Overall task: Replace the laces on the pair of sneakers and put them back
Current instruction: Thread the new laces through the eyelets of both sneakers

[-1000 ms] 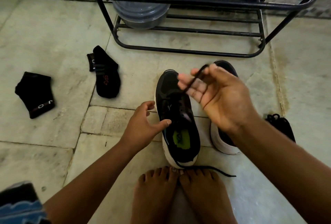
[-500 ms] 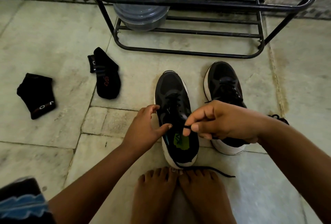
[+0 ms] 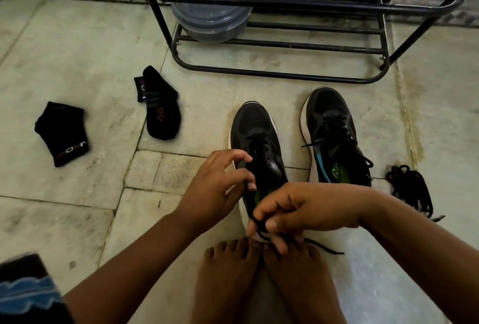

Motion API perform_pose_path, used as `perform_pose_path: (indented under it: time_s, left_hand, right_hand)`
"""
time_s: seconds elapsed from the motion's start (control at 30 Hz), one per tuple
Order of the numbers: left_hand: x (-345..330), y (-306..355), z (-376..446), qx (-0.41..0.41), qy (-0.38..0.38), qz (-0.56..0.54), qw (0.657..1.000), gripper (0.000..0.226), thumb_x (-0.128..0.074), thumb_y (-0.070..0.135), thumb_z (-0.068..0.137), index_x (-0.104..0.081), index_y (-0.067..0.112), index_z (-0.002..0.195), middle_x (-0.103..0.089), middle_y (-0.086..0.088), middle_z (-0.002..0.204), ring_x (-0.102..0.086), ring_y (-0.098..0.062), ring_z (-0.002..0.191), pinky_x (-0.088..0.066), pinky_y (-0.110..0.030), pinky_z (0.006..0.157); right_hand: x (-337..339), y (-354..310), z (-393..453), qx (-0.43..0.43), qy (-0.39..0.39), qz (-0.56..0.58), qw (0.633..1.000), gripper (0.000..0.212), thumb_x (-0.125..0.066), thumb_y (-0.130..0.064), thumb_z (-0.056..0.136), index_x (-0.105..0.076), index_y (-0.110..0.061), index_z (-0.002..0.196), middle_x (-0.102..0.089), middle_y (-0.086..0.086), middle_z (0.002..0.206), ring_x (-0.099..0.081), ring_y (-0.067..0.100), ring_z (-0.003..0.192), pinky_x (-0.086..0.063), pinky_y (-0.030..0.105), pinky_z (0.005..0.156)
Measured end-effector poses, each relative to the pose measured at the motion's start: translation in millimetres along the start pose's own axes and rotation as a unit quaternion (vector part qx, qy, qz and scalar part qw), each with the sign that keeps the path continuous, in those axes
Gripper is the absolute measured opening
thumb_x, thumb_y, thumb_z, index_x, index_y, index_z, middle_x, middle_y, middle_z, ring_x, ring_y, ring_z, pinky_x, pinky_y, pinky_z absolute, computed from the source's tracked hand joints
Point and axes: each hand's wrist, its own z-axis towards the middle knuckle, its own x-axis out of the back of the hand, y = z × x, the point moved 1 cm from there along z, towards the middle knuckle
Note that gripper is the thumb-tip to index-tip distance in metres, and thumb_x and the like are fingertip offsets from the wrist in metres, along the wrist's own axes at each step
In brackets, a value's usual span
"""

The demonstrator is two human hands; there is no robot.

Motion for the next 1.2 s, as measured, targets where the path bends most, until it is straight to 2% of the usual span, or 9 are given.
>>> perform_pose_path:
  time_s: [0.13,0.23,0.37,0.5,0.6,0.8,0.93,1.1,1.2]
  left_hand:
    - [19,5,-9,0.109,0.113,-0.180,0.971,0.019,-0.046,0.020,0.091,-0.060,0.019,0.078,-0.063,0.009,0.094,-0.059,-0.009,0.092,-0.045,-0.017,0.078]
    - [15,-16,-26,0.332,0.221,-0.338,0.852,0.043,-0.040,0.010,0.098,-0.061,0.025,0.064,-0.065,0.006,0.066,-0.061,-0.006,0.067,-0.050,-0.018,0.062]
    - [-44,-113,-78,0.552,0.000,-0.175,0.815,0.056,-0.035,0.056,0.095,-0.067,0.019,0.069,-0.062,-0.006,0.070,-0.063,-0.026,0.081,-0.050,-0.040,0.068]
    - [-7,-60,-58,0.446,-0.106,0.029,0.888,0.038,-0.047,0.035,0.096,-0.046,0.017,0.062,-0.050,-0.002,0.061,-0.052,-0.024,0.064,-0.041,-0.032,0.061]
    - [-4,-46,-53,0.417,-0.181,0.147,0.878,0.031,-0.052,0.047,0.091,-0.052,0.019,0.076,-0.054,0.001,0.073,-0.058,-0.021,0.073,-0.042,-0.028,0.061]
    - [19,-36,-33,0.338,-0.040,0.088,0.936,0.015,-0.054,0.041,0.091,-0.051,0.026,0.091,-0.055,0.009,0.073,-0.056,-0.010,0.070,-0.041,-0.025,0.059]
    - [32,-11,-1,0.237,0.037,-0.058,0.969,0.010,-0.055,0.027,0.092,-0.056,0.029,0.102,-0.058,0.016,0.090,-0.057,0.000,0.077,-0.040,-0.008,0.061]
    - [33,23,30,0.135,-0.032,-0.144,0.980,0.045,-0.052,0.030,0.090,-0.040,0.042,0.131,-0.051,0.017,0.116,-0.052,0.001,0.096,-0.043,-0.007,0.076]
    - [29,33,38,0.086,-0.059,-0.139,0.985,0.033,-0.050,0.031,0.090,-0.056,0.030,0.123,-0.050,0.015,0.113,-0.051,0.005,0.098,-0.040,-0.005,0.080]
  right_hand:
    - [-2,8,6,-0.027,0.136,0.057,0.989,0.023,-0.043,-0.021,0.099,-0.062,-0.012,0.110,-0.069,0.003,0.088,-0.061,0.018,0.071,-0.051,0.028,0.073]
    - [-6,8,12,-0.050,0.216,-0.082,0.972,0.019,-0.049,-0.031,0.096,-0.063,-0.021,0.105,-0.068,-0.004,0.088,-0.067,0.018,0.074,-0.057,0.030,0.074]
    - [-5,6,15,-0.129,0.303,-0.193,0.924,0.039,-0.047,-0.052,0.091,-0.062,-0.016,0.091,-0.064,0.002,0.075,-0.061,0.015,0.067,-0.054,0.029,0.065]
    - [-13,0,30,-0.191,0.306,-0.350,0.865,0.066,-0.032,-0.072,0.085,-0.060,-0.013,0.077,-0.058,0.002,0.064,-0.056,0.014,0.059,-0.047,0.026,0.052]
    - [-15,-3,36,-0.175,0.303,-0.407,0.844,0.055,-0.034,-0.068,0.089,-0.051,-0.018,0.073,-0.050,-0.003,0.064,-0.051,0.013,0.060,-0.041,0.025,0.052]
    - [-6,8,27,-0.129,0.351,-0.169,0.912,0.026,-0.054,-0.028,0.091,-0.061,-0.006,0.079,-0.065,0.009,0.073,-0.065,0.018,0.069,-0.056,0.029,0.065]
    - [8,3,6,-0.090,0.457,-0.027,0.884,0.020,-0.056,-0.020,0.091,-0.062,-0.009,0.075,-0.069,-0.002,0.063,-0.061,0.003,0.053,-0.051,0.020,0.055]
    - [21,-20,-9,0.008,0.441,-0.006,0.897,0.025,-0.048,-0.023,0.097,-0.060,-0.018,0.075,-0.066,-0.004,0.058,-0.057,0.009,0.055,-0.046,0.025,0.065]
    - [20,-29,-12,0.050,0.411,-0.018,0.910,0.027,-0.045,-0.024,0.098,-0.058,-0.021,0.075,-0.056,-0.005,0.051,-0.052,0.002,0.049,-0.044,0.017,0.059]
